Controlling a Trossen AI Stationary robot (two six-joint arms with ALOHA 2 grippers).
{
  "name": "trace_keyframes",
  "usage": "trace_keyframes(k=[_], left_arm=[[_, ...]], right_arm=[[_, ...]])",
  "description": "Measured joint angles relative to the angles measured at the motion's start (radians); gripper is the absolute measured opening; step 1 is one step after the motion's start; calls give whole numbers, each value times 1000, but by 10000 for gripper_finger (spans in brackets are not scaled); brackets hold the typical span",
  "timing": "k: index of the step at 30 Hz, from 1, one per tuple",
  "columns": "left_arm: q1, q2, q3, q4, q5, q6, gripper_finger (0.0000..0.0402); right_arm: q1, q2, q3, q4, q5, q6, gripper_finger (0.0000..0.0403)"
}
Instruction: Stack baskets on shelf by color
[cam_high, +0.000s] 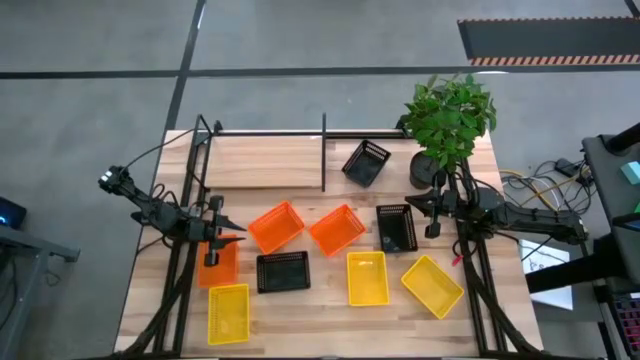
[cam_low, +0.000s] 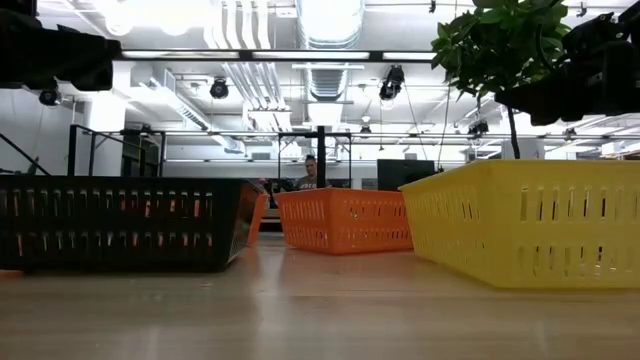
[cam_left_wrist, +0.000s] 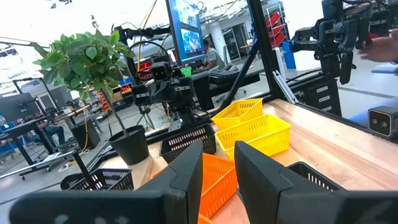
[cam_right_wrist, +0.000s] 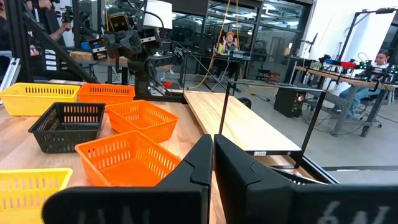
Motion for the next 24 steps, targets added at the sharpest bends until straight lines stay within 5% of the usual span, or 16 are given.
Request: trace_keyframes(k=[9, 11, 15, 24], left_arm=[[0, 0, 0, 0, 0, 0, 77], [0, 0, 0, 0, 0, 0, 77], [0, 0, 0, 0, 0, 0, 77], [0, -1, 2, 32, -4, 7, 77]], right_arm=[[0, 0, 0, 2, 8, -126, 9], [0, 0, 0, 2, 4, -15, 9], [0, 0, 0, 3, 11, 517, 9], [2, 1, 0, 165, 9, 538, 9]])
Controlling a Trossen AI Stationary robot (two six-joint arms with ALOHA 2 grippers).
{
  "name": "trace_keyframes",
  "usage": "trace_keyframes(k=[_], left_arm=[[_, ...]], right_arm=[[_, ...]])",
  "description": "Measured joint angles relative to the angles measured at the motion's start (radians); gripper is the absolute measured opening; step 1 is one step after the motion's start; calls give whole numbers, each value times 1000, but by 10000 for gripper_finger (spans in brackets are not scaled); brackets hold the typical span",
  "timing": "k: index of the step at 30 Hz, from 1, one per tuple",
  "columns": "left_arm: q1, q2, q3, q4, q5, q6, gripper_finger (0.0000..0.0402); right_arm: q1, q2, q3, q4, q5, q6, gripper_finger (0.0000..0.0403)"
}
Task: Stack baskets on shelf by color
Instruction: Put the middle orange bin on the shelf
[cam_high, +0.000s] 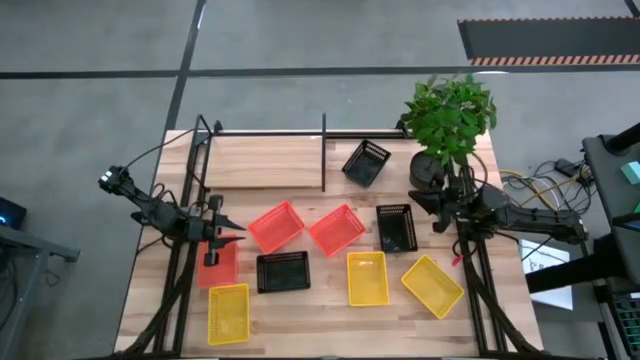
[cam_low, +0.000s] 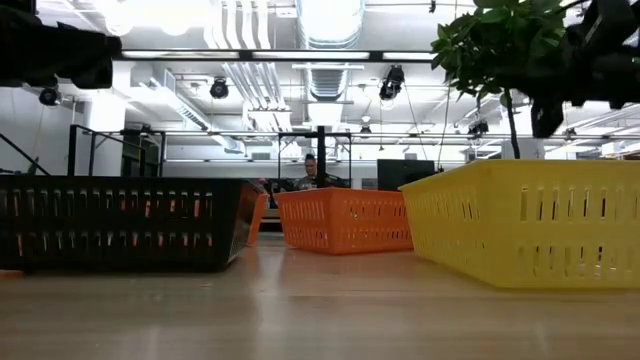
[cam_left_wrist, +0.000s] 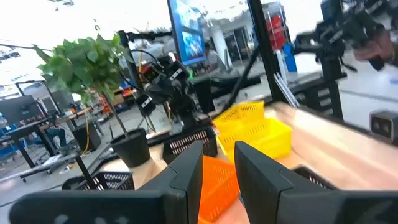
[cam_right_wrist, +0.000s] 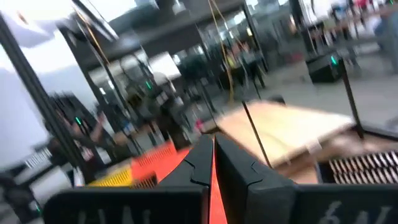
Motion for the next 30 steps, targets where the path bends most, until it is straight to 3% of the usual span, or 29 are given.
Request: trace_keyframes(k=[4, 16, 22, 30], left_arm=[[0, 3, 4, 63, -2, -7, 77], [0, 50, 1, 602, 7, -5, 77], [0, 47, 5, 685, 7, 45, 77], [0, 48, 4, 692, 7, 45, 77]], right_arm=[[0, 0, 0, 98, -37, -2, 9], [0, 22, 0, 68, 29, -169, 9], [0, 85, 0, 101, 77, -147, 9], [0, 229, 0, 332, 75, -218, 9]])
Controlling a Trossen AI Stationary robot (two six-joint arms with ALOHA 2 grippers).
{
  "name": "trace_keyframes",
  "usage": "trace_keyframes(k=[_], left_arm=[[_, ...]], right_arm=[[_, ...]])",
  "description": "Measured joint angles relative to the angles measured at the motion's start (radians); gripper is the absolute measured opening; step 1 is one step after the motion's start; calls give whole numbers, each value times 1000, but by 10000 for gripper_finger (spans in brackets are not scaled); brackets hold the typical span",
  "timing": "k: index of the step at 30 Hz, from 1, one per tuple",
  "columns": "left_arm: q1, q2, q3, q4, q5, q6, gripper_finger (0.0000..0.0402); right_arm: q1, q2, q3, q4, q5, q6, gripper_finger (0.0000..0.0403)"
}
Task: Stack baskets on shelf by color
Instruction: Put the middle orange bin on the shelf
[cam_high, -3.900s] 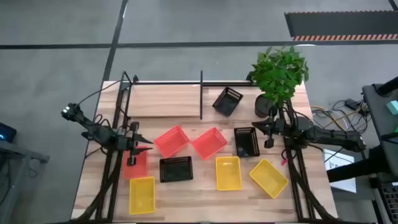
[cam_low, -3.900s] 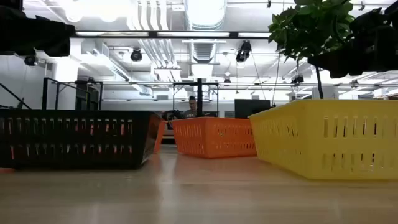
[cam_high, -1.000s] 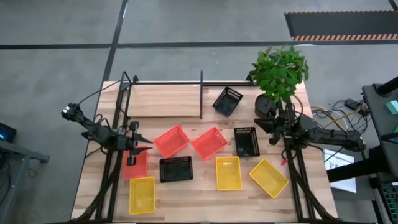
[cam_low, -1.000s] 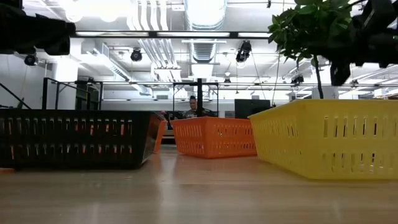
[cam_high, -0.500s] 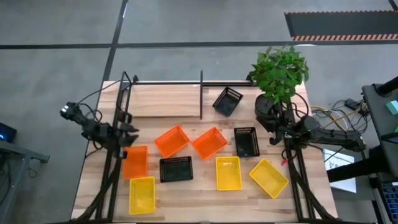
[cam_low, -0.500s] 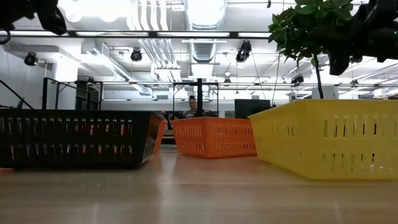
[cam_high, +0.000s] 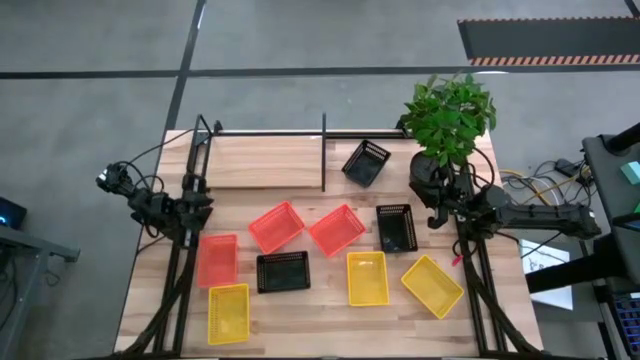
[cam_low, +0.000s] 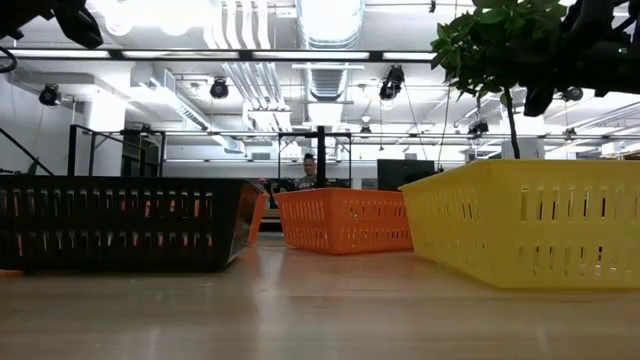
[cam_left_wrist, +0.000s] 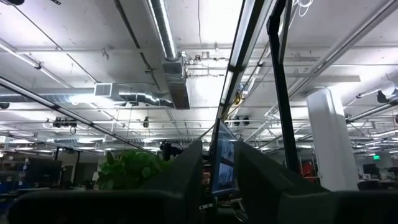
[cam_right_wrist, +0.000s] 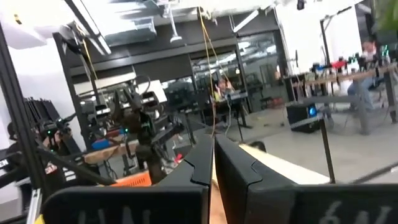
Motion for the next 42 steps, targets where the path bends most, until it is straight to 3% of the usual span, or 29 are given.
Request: trace_keyframes(k=[6, 9, 13, 17, 26, 42], left_arm=[[0, 11, -1, 7, 0, 31, 77], [0, 20, 7, 86, 1, 69, 77], [0, 19, 9, 219, 2, 110, 77], [0, 16, 8, 241, 2, 85, 77], [0, 36, -3, 241, -5, 28, 77], [0, 33, 1, 279, -8, 32, 77]], right_arm=[[0, 125, 54, 40, -4, -91, 9], [0, 186, 114, 40, -15, -137, 9], [0, 281, 217, 40, -134, -196, 9], [26, 379, 319, 41, -224, -234, 9], [155, 623, 532, 36, -201, -319, 9], [194, 990, 835, 17, -171, -341, 9]])
